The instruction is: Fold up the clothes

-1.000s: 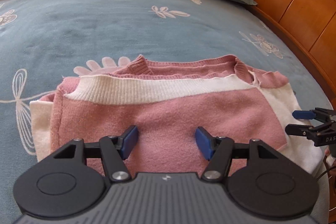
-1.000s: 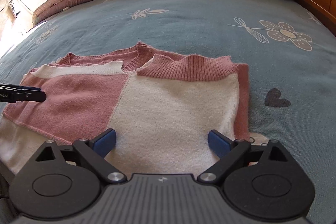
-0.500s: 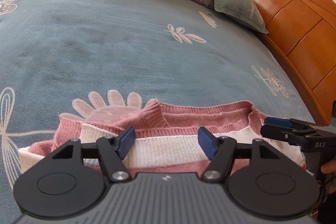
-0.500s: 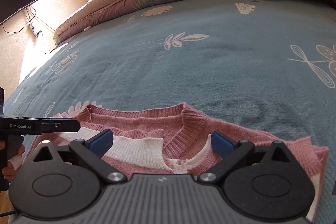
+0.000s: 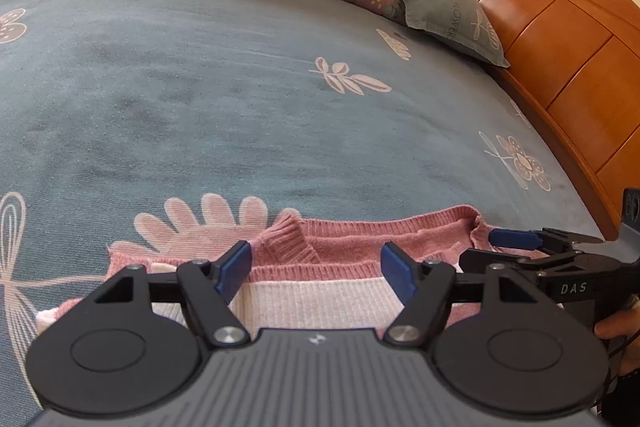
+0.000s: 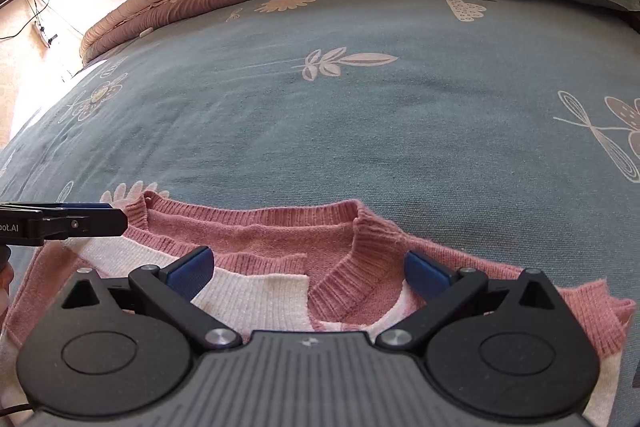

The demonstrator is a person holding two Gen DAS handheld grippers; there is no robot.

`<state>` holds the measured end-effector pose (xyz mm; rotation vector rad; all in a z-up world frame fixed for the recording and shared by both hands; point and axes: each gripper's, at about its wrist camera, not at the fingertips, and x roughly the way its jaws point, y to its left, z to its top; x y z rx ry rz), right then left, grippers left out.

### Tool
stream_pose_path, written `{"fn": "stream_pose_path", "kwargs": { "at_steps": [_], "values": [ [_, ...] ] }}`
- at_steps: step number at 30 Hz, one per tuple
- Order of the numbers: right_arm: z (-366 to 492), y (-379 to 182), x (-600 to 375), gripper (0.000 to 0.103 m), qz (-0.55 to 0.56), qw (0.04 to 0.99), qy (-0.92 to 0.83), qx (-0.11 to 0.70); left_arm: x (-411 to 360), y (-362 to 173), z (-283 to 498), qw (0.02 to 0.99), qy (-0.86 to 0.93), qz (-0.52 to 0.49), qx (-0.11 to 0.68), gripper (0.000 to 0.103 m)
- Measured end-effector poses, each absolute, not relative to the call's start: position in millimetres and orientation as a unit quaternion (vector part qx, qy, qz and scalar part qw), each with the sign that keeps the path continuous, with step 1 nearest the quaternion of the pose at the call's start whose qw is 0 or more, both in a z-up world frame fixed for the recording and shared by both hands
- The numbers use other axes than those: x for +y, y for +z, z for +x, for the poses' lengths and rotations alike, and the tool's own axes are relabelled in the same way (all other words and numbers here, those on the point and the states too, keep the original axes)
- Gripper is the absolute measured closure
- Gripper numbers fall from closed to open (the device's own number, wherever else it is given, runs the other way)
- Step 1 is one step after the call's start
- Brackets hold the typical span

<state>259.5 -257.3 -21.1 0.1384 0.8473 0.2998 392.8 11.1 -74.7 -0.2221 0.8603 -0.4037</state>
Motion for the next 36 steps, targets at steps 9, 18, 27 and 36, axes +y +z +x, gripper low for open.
{"fn": "stream_pose_path", "kwargs": {
  "at_steps": [9, 18, 27, 36],
  "values": [
    [210.1, 0.5, -263.4, 0.0, 0.066, 0.903, 0.128, 0.405, 16.4, -53.8, 329.5, 0.89, -0.181, -0.075, 0.411, 0.031],
    [155.6, -11.8, -280.8, 0.0, 0.064, 0.9, 0.099, 0.419, 24.9, -72.2, 296.3, 0.889, -0.148, -0.048, 0.43, 0.025],
    [92.2, -14.0, -332.5, 0.0, 0.13, 0.888, 0.117, 0.425, 20.8, -54.5, 258.4, 0.886, -0.182, -0.032, 0.425, 0.02],
    [54.3, -7.7, -335.0, 0.0, 0.135, 0.889, 0.116, 0.422, 18.7, -54.5, 217.8, 0.88, -0.171, -0.011, 0.443, 0.021]
  ]
}}
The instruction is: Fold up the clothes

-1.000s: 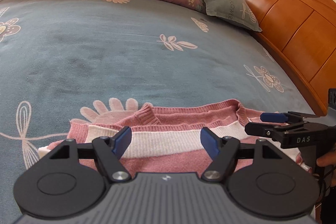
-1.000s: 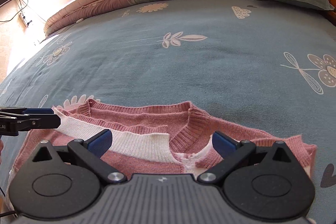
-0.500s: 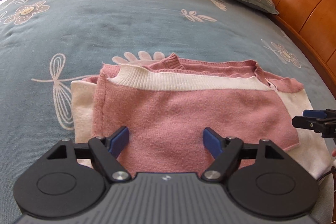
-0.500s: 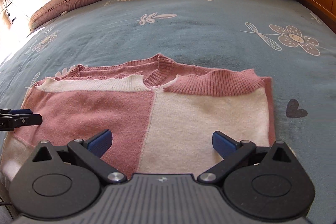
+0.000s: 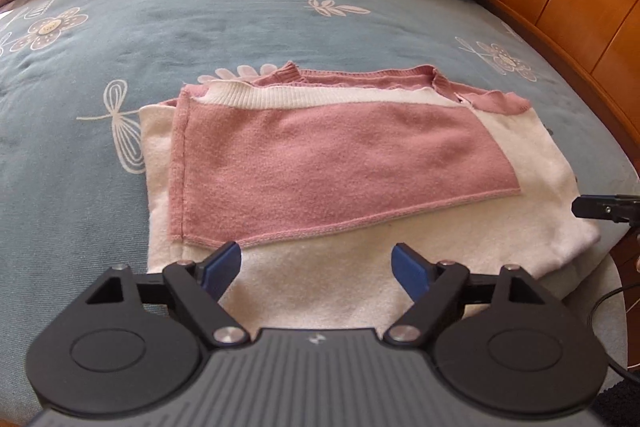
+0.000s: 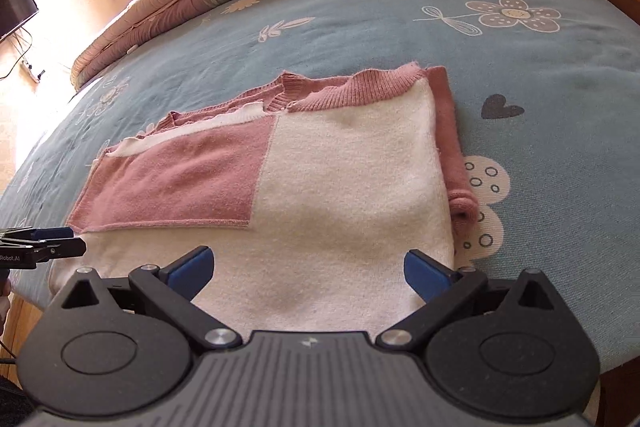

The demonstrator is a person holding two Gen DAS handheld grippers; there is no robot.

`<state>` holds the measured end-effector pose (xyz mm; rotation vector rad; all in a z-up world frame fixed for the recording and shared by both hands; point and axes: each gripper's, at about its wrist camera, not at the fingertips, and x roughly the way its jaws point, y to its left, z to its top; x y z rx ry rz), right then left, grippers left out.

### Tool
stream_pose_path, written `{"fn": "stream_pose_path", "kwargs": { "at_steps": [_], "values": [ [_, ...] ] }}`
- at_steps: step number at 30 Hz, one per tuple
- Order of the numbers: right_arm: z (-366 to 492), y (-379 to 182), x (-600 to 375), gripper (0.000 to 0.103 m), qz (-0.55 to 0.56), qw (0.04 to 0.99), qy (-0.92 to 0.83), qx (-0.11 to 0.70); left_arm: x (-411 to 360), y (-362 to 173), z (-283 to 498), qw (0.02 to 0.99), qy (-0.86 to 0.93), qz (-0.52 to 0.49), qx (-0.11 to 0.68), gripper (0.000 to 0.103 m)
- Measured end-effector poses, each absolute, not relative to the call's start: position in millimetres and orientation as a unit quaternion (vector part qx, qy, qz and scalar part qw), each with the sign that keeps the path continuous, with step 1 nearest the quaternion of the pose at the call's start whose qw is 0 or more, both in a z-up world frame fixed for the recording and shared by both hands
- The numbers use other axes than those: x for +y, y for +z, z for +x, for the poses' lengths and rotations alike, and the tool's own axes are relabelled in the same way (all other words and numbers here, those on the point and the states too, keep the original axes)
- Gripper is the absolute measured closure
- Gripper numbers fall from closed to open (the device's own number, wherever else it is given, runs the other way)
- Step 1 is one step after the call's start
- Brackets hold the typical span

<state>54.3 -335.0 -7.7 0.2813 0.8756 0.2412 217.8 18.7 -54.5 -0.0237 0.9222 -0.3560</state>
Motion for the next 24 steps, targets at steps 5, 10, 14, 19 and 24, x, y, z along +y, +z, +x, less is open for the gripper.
{"fn": "stream_pose_path", "kwargs": {
  "at_steps": [5, 10, 14, 19, 24],
  "values": [
    [40.6, -17.4, -308.7, 0.0, 0.131, 0.871, 0.169, 0.442, 11.6, -62.7, 201.6, 0.86, -0.206, -0.043, 0.465, 0.019],
    [43.4, -13.8, -314.6, 0.0, 0.113, 0.885, 0.134, 0.432, 23.3, -74.0, 195.2, 0.861, -0.142, -0.059, 0.485, 0.021],
    [70.6, 9.7, -327.6, 0.0, 0.089, 0.917, 0.108, 0.375, 27.3, -52.8, 198.7, 0.876, -0.143, -0.064, 0.457, 0.02],
    [116.8, -27.6, -341.3, 0.0, 0.04, 0.913, 0.017, 0.406, 24.6, -45.7, 197.1, 0.88, -0.139, -0.057, 0.451, 0.02],
    [105.1, -26.2, -366.1, 0.0, 0.101, 0.919, -0.012, 0.382, 33.7, -40.9, 200.7, 0.886, -0.12, -0.049, 0.445, 0.02]
  ]
}}
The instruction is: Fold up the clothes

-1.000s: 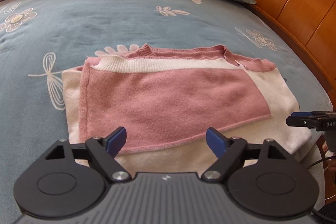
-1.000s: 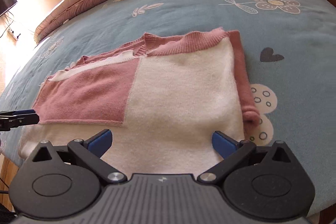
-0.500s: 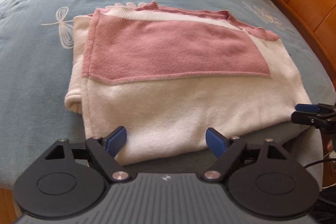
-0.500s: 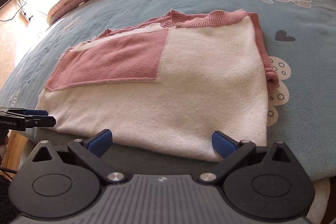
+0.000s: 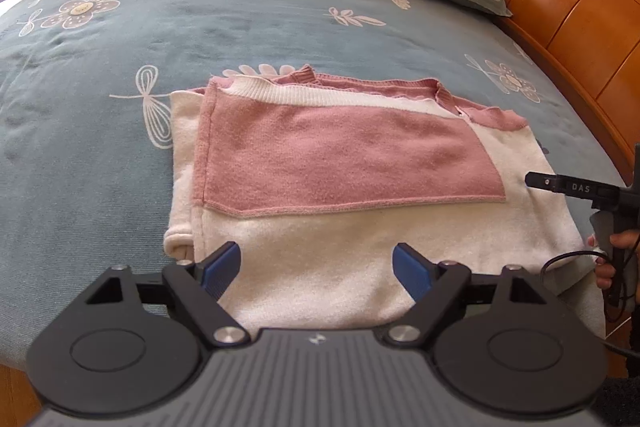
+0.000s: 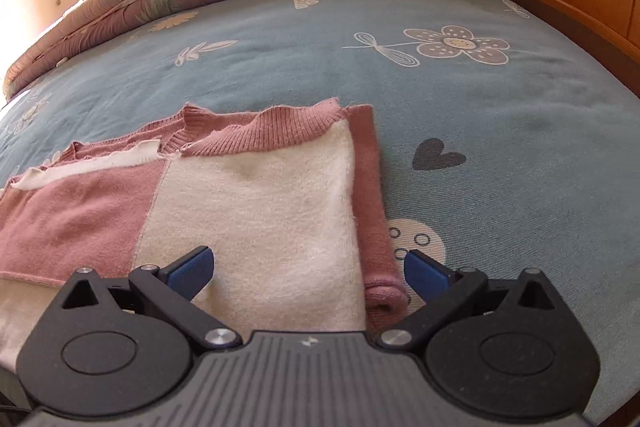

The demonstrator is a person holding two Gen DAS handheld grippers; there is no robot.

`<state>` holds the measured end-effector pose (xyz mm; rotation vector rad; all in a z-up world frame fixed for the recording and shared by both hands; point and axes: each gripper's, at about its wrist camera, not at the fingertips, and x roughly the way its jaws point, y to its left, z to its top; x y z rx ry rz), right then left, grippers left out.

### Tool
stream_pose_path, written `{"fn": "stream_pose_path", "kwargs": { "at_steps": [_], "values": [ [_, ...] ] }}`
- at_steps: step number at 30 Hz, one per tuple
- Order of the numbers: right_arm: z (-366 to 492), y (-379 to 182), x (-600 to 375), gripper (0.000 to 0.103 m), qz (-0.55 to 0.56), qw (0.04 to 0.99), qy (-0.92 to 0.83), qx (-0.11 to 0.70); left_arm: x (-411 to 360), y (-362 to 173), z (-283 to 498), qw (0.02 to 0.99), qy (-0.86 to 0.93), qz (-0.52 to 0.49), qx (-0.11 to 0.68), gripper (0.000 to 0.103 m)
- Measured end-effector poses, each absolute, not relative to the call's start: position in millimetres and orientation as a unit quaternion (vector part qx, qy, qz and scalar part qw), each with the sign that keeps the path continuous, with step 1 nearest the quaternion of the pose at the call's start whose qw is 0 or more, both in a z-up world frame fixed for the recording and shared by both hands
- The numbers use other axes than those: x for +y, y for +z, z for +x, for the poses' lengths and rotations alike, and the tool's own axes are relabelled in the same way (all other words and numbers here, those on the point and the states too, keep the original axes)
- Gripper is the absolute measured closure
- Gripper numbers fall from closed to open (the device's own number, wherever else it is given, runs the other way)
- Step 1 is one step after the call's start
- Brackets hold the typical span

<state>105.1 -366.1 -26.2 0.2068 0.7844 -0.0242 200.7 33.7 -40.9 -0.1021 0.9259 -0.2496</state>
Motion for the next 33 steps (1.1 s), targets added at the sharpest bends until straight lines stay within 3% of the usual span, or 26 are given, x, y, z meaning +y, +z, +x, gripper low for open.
{"fn": "stream_pose_path", "kwargs": {
  "at_steps": [4, 8, 23, 33],
  "values": [
    [100.1, 0.6, -368.5, 0.0, 0.144, 0.933, 0.051, 0.325, 30.6, -35.0, 220.7, 0.891, -0.121, -0.044, 0.434, 0.02],
    [119.8, -16.0, -370.7, 0.0, 0.186, 0.915, 0.077, 0.348, 19.7, -35.5, 236.1, 0.892, -0.14, -0.051, 0.427, 0.02],
    [117.2, -39.2, -363.7, 0.0, 0.134, 0.922, 0.073, 0.356, 39.2, -80.2, 292.8, 0.884, -0.109, -0.077, 0.449, 0.02],
    [117.7, -40.4, -353.4, 0.0, 0.11, 0.925, 0.063, 0.359, 70.8, -63.6, 272.8, 0.875, -0.111, -0.143, 0.45, 0.018]
  ]
}}
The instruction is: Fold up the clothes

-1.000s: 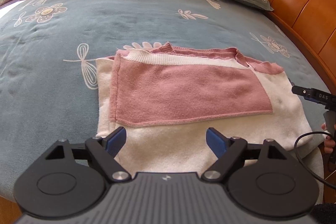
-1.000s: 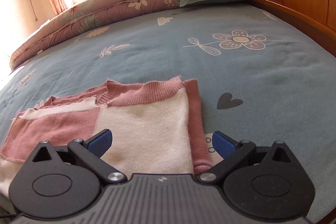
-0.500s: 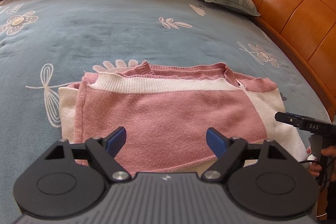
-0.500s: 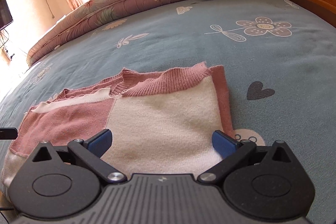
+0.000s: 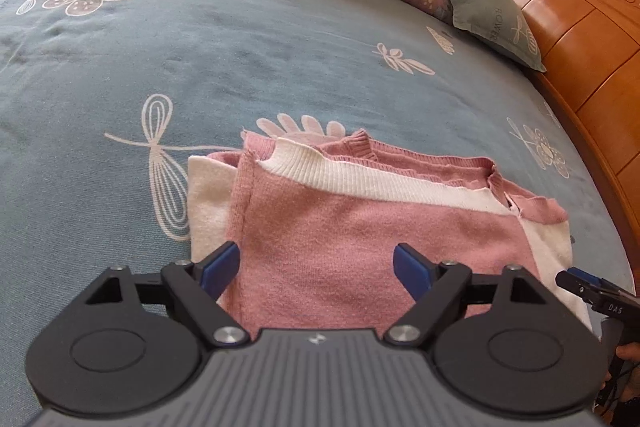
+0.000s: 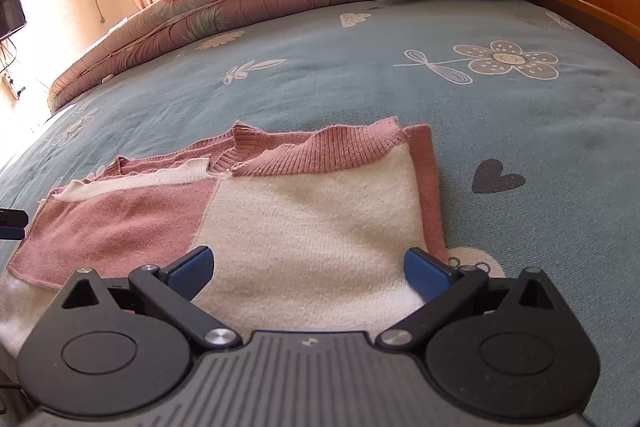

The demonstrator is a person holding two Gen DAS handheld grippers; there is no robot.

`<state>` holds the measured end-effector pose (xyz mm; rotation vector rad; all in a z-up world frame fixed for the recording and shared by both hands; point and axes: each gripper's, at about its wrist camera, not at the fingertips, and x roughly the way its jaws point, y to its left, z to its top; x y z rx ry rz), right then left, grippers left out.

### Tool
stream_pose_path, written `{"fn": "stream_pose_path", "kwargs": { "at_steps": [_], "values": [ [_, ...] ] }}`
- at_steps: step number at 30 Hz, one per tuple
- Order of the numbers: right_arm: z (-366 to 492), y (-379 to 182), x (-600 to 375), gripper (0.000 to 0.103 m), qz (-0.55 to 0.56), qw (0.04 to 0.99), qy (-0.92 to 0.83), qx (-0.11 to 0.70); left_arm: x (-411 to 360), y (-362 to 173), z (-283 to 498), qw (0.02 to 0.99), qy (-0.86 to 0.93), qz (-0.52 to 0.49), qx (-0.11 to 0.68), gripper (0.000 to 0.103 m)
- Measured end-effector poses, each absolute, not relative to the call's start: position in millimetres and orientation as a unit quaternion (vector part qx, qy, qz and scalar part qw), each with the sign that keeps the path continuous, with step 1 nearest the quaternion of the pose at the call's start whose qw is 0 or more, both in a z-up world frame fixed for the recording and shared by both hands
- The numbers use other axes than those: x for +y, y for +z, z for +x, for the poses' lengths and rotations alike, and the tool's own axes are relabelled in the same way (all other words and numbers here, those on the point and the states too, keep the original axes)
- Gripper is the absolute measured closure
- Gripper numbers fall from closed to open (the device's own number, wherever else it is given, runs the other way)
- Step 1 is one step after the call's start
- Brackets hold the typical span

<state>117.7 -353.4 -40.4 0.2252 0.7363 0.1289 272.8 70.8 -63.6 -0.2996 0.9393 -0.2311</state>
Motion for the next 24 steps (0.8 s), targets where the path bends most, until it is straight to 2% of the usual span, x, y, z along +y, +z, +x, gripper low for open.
{"fn": "stream_pose_path", "kwargs": {
  "at_steps": [2, 12, 17, 24],
  "values": [
    [118.2, -40.6, -351.9, 0.0, 0.108, 0.925, 0.06, 0.359, 74.4, -67.5, 266.2, 0.868, -0.112, -0.157, 0.457, 0.015],
    [121.4, -39.7, -344.6, 0.0, 0.108, 0.921, 0.053, 0.371, 66.8, -48.6, 224.2, 0.853, -0.164, -0.163, 0.468, 0.014],
    [120.2, -34.8, -341.4, 0.0, 0.108, 0.918, 0.051, 0.377, 70.5, -75.7, 205.9, 0.834, -0.133, -0.17, 0.507, 0.016],
    [107.8, -5.9, -321.2, 0.0, 0.165, 0.895, 0.155, 0.385, 71.9, -57.7, 202.5, 0.851, -0.135, -0.166, 0.479, 0.015]
  ]
}}
